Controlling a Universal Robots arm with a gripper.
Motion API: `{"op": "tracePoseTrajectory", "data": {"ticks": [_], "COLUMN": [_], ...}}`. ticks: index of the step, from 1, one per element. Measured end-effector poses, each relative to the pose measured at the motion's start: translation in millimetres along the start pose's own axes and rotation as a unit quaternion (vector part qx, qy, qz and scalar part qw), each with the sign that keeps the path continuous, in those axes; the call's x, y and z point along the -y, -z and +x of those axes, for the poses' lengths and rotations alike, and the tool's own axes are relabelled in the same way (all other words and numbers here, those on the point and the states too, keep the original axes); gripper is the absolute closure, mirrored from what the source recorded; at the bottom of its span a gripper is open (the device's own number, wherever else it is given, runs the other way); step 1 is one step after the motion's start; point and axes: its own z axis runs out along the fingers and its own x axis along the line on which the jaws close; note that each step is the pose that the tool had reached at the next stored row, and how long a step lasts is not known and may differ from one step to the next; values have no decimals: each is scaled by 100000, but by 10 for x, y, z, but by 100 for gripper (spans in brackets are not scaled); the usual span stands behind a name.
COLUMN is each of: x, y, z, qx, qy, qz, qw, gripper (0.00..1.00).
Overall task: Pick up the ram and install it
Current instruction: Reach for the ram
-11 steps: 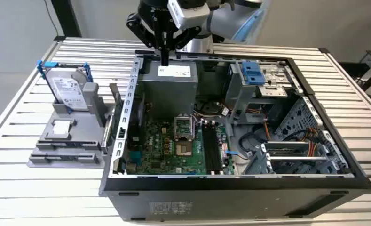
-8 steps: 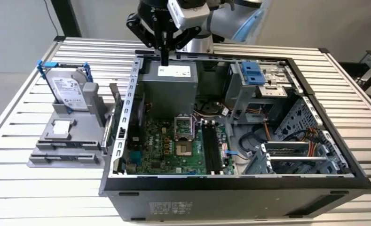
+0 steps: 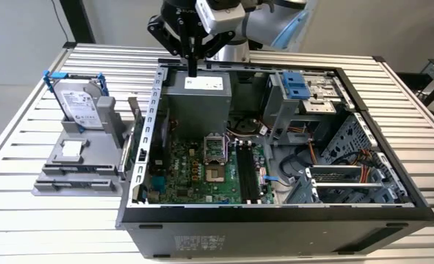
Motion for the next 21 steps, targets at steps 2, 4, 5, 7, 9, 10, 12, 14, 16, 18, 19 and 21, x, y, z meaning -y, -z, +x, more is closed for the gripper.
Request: {"op": "tracePoseTrajectory", "data": {"ticks": [2,4,5,7,9,10,12,14,16,18,19,21], "x": [1,3,4,7,10,11,14,18,21,24,26,30], "y": [0,2,2,2,3,3,5,5,7,8,8,10], "z": [9,31,51,93,134,157,199,248,293,340,364,420], "qx": [-2,-4,-3,-1,0,1,0,1,-2,-3,0,-2], "qy": [-3,3,1,-1,0,-1,3,3,-1,0,4,-1], "qz": [0,11,6,5,3,0,1,-1,4,0,0,2], "qw": [100000,100000,100000,100000,100000,100000,100000,100000,100000,100000,100000,100000], "gripper": [100,100,100,100,100,100,100,100,100,100,100,100]}}
